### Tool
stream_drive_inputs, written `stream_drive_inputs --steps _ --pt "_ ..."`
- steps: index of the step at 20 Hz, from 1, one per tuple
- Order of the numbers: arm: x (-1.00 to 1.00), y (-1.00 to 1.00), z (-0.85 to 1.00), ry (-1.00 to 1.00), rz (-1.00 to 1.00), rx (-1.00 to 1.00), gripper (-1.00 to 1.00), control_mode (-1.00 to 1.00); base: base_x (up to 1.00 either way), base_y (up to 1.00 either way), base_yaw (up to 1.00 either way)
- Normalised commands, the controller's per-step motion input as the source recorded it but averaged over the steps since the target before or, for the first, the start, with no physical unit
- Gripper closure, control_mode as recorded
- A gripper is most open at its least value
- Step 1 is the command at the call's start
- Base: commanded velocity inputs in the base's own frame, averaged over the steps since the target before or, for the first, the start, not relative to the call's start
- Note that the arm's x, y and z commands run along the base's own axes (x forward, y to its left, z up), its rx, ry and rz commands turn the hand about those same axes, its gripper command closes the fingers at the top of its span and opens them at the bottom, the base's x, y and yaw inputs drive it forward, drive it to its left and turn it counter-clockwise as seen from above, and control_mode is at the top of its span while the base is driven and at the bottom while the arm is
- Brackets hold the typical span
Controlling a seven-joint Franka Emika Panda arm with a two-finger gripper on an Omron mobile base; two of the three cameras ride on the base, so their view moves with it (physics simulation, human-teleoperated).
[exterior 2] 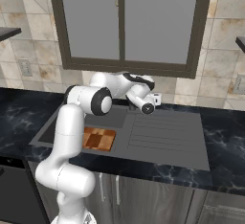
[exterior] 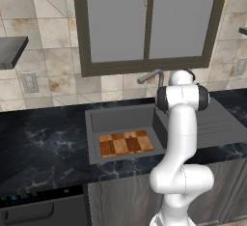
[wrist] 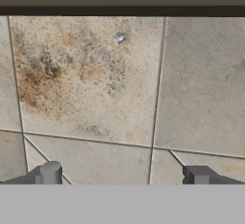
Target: Turn on the sink faucet with hot water and rinse the cutting board for ten seconds, then turn off the faucet. Push the cutting board to reach the water if necessary.
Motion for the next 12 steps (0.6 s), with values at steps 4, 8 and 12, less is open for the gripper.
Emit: stream_drive_inputs --steps 4,8,12 --pt "0.0 -0.16 0.0 -0.02 0.0 0.01 -1.0 -1.0 0.0 0.0 0.0" --pt "0.0 -0.15 0.0 -0.01 0.0 0.0 -1.0 -1.0 0.0 0.0 0.0" --pt "0.0 -0.06 0.0 0.0 0.0 0.0 -1.0 -1.0 0.0 0.0 0.0"
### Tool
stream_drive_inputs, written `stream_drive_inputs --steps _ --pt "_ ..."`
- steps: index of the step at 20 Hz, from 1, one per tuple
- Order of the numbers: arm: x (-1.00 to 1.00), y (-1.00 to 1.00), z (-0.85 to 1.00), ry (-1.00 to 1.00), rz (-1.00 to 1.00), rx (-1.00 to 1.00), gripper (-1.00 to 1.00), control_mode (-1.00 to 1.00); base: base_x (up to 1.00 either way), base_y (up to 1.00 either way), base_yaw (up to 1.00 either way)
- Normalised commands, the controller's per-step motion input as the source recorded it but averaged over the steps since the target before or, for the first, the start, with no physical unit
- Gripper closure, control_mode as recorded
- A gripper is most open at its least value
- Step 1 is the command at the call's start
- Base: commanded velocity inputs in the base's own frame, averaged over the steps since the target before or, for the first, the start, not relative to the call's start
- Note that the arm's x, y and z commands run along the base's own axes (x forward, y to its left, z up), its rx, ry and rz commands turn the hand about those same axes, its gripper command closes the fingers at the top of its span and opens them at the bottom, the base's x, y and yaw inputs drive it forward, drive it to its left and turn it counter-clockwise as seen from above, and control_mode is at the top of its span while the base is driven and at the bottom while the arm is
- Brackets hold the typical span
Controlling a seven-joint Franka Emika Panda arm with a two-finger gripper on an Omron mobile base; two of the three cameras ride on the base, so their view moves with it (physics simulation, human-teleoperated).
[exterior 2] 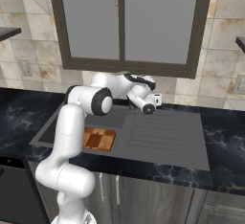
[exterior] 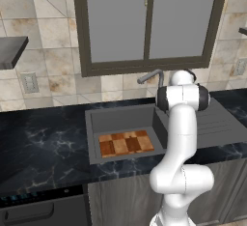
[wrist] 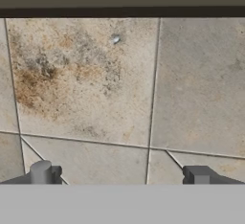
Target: Turn on the sink faucet with hot water and rinse the cutting board for ten seconds, then turn off the faucet. Push the cutting board to reach the water if necessary.
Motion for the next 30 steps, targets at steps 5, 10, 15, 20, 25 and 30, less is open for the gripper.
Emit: stream_drive_inputs --steps 5,10,15,20,25,30 --pt "0.0 -0.02 0.0 0.0 0.0 0.0 -1.0 -1.0 0.0 0.0 0.0" --pt "0.0 -0.08 0.0 0.0 0.0 0.0 -1.0 -1.0 0.0 0.0 0.0" --pt "0.0 -0.16 -0.01 0.0 0.0 0.0 -1.0 -1.0 0.0 0.0 0.0" --pt "-0.03 -0.18 -0.03 -0.01 0.0 0.0 -1.0 -1.0 0.0 0.0 0.0" --pt "-0.09 -0.2 -0.03 0.0 0.0 0.0 -1.0 -1.0 0.0 0.0 0.0" --pt "-0.14 -0.21 -0.03 0.0 0.0 0.0 -1.0 -1.0 0.0 0.0 0.0"
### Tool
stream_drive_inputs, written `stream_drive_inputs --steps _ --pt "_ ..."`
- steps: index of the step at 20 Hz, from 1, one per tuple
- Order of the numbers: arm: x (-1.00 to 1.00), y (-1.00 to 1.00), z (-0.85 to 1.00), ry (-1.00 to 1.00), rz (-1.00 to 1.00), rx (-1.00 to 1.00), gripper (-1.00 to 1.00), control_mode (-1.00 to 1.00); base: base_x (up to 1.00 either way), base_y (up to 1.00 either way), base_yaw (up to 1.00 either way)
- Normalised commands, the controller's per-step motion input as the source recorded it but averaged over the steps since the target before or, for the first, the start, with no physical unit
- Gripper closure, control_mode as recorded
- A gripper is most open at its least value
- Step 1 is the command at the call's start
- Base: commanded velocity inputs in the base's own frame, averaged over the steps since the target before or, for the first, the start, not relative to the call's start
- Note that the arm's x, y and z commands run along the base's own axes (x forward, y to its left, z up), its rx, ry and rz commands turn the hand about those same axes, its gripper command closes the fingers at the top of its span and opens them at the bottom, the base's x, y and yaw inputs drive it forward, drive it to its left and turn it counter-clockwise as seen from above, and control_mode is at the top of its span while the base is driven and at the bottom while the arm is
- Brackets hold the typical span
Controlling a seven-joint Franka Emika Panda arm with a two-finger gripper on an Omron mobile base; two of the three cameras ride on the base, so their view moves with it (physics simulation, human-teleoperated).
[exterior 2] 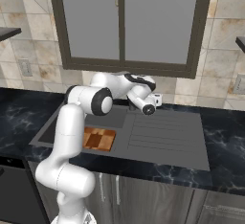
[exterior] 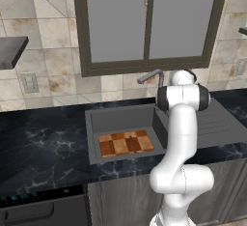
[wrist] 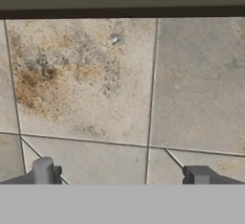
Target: Turn on the sink faucet with hot water and rinse the cutting board for ten seconds, then turn off the faucet. Push the cutting board to reach the water if necessary.
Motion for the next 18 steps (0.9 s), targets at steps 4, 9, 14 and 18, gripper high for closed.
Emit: stream_drive_inputs --steps 4,9,14,18 --pt "-0.21 -0.17 -0.01 0.0 0.0 0.0 -1.0 -1.0 0.0 0.0 0.0" --pt "-0.2 -0.17 0.0 0.0 0.0 0.0 -1.0 -1.0 0.0 0.0 0.0" --pt "-0.16 -0.19 0.0 0.0 0.0 0.0 -1.0 -1.0 0.0 0.0 0.0" --pt "-0.22 -0.22 0.0 0.0 0.0 0.0 -1.0 -1.0 0.0 0.0 0.0"
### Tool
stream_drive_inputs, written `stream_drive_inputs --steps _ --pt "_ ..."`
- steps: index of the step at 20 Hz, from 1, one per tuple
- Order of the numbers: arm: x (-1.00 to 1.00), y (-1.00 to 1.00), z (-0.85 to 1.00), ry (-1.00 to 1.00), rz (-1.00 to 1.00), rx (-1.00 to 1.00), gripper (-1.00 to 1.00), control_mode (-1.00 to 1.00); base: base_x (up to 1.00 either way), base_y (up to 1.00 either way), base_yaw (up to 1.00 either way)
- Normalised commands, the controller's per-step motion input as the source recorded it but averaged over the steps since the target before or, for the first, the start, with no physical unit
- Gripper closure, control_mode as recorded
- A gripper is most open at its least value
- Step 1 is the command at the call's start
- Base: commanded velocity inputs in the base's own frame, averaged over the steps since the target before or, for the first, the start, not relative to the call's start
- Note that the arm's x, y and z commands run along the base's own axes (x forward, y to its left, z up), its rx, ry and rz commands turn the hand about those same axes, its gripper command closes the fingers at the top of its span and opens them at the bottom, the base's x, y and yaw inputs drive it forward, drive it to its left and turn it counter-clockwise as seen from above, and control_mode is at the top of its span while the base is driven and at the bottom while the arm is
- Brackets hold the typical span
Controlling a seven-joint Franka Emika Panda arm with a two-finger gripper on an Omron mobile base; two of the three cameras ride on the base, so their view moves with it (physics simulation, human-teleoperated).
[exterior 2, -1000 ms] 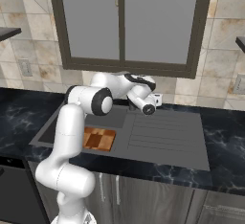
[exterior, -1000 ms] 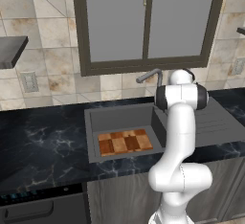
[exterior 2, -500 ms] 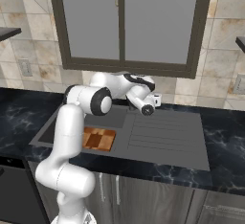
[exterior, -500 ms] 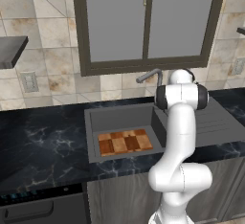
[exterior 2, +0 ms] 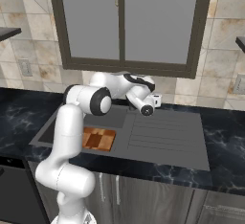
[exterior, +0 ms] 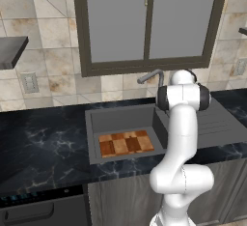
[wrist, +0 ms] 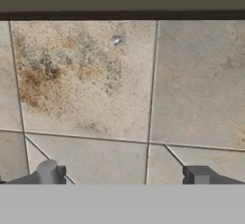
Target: Turn on the sink faucet with hot water and rinse the cutting board for ten seconds, then turn off the faucet. Push the cutting board to reach the water if necessary.
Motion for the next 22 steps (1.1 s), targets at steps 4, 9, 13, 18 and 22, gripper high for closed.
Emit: stream_drive_inputs --steps 4,9,13,18,22 --pt "-0.21 -0.23 0.0 0.0 0.0 0.0 -1.0 -1.0 0.0 0.0 0.0" --pt "-0.2 -0.22 0.0 0.0 0.0 0.0 -1.0 -1.0 0.0 0.0 0.0" --pt "-0.16 -0.21 -0.02 0.0 0.0 0.0 -1.0 -1.0 0.0 0.0 0.0" --pt "-0.04 -0.15 -0.02 0.0 0.0 0.0 -1.0 -1.0 0.0 0.0 0.0" --pt "-0.04 -0.22 -0.01 0.0 0.0 0.0 -1.0 -1.0 0.0 0.0 0.0"
